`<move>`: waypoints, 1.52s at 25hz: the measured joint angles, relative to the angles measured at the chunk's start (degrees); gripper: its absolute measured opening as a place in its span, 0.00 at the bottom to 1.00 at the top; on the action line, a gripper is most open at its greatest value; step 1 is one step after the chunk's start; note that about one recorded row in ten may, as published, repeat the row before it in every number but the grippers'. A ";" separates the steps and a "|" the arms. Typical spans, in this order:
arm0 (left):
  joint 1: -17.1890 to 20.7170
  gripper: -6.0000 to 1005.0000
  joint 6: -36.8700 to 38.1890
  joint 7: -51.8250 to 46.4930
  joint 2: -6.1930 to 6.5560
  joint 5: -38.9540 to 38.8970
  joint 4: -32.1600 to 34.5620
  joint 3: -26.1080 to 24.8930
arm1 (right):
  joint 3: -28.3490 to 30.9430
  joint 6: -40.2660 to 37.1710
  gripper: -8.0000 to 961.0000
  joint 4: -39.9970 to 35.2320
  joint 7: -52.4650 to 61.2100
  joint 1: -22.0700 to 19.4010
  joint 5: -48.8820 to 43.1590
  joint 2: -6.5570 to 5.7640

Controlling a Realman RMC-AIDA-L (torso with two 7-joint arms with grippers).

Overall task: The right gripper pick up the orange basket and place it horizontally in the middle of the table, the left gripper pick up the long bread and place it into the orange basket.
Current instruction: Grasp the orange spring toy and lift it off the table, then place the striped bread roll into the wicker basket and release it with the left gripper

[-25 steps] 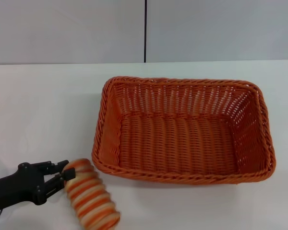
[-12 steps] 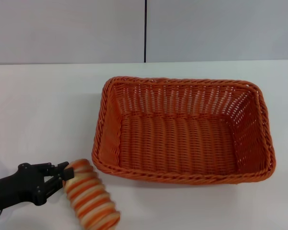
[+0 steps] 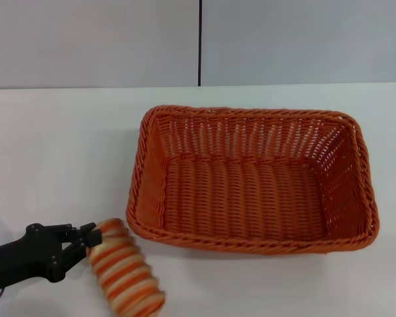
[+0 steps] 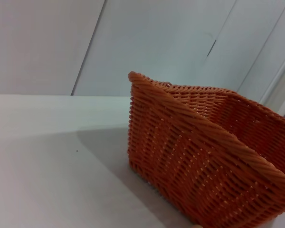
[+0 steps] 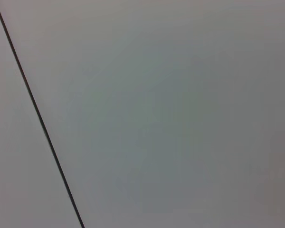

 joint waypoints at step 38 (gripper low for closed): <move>-1.47 0.11 13.32 0.42 2.53 -3.67 1.41 -31.66 | 0.07 -0.70 0.42 1.67 0.00 0.55 1.35 -0.05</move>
